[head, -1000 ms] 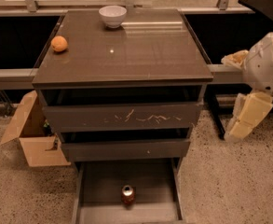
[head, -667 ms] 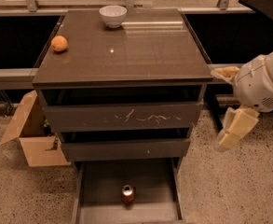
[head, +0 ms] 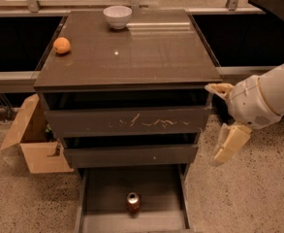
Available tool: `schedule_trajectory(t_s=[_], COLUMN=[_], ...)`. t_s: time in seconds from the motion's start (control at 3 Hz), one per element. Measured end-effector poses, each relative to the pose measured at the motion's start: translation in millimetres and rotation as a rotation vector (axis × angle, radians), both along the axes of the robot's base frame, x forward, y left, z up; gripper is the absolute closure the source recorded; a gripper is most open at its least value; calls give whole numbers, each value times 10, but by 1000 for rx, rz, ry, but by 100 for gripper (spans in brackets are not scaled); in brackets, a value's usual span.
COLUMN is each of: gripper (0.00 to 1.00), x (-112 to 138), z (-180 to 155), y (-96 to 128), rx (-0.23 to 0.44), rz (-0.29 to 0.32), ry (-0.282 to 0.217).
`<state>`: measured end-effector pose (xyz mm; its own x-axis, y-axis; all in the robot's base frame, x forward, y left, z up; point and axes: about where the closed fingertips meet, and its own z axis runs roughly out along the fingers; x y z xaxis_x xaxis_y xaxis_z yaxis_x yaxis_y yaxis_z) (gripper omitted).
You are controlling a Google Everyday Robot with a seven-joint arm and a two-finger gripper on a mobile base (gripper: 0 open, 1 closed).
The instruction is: Pick coke can from bottom drawer and place on counter
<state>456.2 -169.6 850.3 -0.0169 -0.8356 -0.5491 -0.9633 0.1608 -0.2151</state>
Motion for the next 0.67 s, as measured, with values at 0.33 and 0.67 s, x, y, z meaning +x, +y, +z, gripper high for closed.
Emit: schedule_trajectory(t_s=[0.33, 0.67], gripper=[0, 0], x=[27, 33], z=[-209, -649], y=[105, 289], rx=[47, 135], rz=[17, 43], ry=[4, 7])
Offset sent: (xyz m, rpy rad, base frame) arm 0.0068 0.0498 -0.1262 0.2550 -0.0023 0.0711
